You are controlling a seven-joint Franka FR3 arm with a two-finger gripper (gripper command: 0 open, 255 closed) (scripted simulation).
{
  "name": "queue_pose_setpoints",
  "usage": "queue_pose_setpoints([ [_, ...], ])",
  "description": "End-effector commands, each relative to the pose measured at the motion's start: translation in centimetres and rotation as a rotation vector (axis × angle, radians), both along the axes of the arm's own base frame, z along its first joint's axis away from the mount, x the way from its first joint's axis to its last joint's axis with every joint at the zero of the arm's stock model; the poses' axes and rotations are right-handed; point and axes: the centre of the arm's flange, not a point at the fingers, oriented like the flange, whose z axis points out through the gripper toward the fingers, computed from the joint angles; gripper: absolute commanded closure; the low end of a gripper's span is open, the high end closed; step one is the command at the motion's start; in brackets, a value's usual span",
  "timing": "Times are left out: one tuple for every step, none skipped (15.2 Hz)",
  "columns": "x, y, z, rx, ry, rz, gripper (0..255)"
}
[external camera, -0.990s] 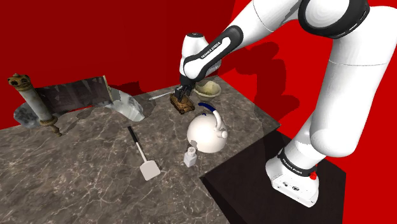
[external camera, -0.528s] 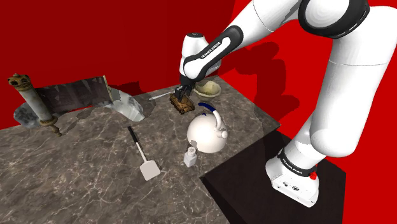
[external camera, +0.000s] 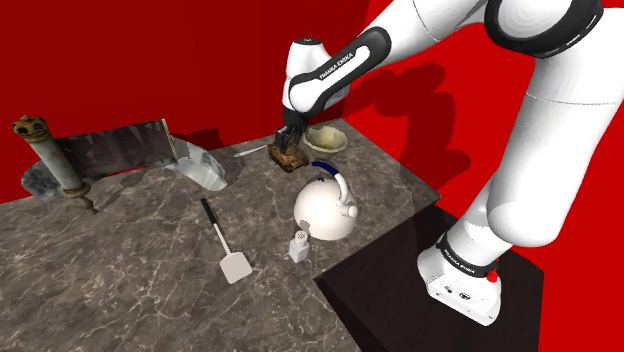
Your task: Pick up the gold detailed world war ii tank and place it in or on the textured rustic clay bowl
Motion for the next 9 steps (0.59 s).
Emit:
queue_pose_setpoints([
  [0.0, -0.1, 1.0, 0.0, -0.001, 0.0, 255],
  [0.0, -0.1, 1.6, 0.0, -0.001, 0.0, 255],
  [0.0, -0.1, 2.1, 0.0, -0.001, 0.0, 255],
  [0.0, -0.1, 2.6, 0.0, -0.001, 0.0, 255],
  [0.0, -0.1, 3.1, 0.0, -0.001, 0.0, 255],
  [0.0, -0.1, 3.7, 0.0, -0.001, 0.0, 255],
  [0.0, -0.1, 4.2, 0.0, -0.001, 0.0, 255],
  [0.0, -0.1, 4.7, 0.0, -0.001, 0.0, 255],
  [0.0, -0.1, 5.3, 0.0, -0.001, 0.0, 255],
])
